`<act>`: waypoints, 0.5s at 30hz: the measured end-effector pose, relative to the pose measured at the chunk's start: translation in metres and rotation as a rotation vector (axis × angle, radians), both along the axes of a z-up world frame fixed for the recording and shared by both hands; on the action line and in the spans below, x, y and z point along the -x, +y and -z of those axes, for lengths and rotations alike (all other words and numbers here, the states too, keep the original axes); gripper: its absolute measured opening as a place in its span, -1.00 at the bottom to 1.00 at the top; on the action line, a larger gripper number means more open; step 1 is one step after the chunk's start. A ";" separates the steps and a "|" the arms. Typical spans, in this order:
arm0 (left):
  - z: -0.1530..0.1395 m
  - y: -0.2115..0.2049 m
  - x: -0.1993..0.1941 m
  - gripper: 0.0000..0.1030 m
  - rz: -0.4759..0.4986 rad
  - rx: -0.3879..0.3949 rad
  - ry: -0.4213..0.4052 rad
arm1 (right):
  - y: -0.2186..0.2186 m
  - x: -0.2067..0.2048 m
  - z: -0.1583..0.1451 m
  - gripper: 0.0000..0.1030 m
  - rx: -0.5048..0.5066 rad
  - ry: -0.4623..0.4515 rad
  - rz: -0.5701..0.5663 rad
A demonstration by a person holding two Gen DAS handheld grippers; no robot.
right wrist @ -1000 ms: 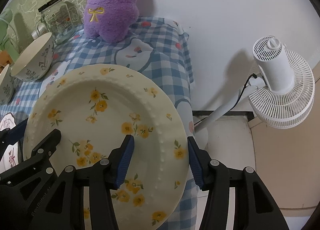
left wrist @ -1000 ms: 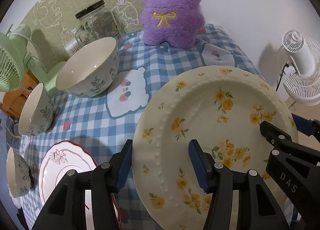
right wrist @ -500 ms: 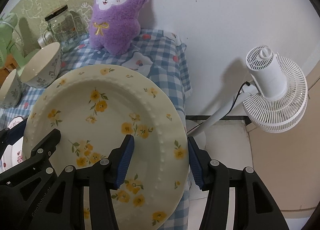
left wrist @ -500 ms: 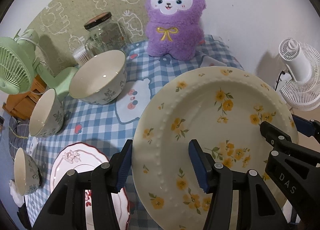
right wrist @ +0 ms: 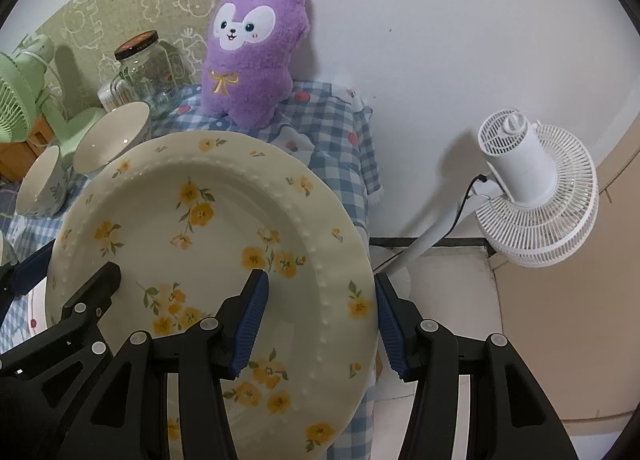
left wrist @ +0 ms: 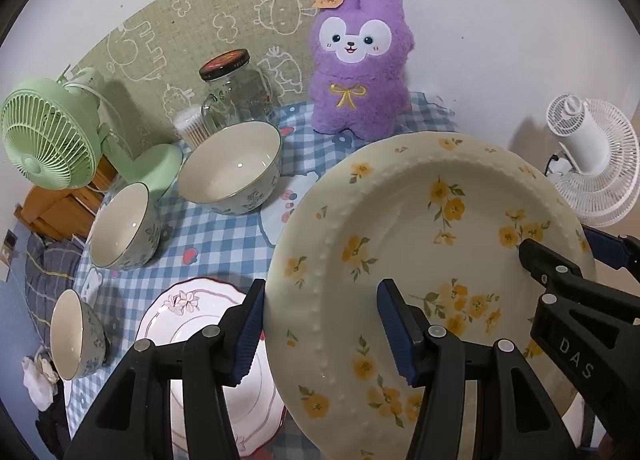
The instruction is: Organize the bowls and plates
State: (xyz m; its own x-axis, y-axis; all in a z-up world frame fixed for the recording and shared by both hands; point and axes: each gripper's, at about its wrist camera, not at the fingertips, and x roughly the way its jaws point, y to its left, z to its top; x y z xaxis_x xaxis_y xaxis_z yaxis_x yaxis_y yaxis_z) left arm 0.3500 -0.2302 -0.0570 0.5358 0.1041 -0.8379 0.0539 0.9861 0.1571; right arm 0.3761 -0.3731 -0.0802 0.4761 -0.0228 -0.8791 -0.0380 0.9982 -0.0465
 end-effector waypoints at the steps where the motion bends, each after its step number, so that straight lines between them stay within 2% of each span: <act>1: -0.002 0.001 0.002 0.09 0.006 0.001 -0.003 | 0.001 0.003 -0.002 0.09 0.002 -0.003 0.004; 15: -0.022 0.019 0.042 0.09 0.066 0.038 -0.023 | 0.014 0.058 -0.023 0.09 0.018 -0.015 0.063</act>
State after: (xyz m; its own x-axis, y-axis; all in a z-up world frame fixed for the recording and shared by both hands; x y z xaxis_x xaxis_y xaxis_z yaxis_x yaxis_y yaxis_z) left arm 0.3079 -0.2116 -0.0349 0.5594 0.0358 -0.8281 0.1161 0.9858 0.1211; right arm 0.3185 -0.3593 -0.0573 0.4865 -0.0692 -0.8710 0.0256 0.9976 -0.0650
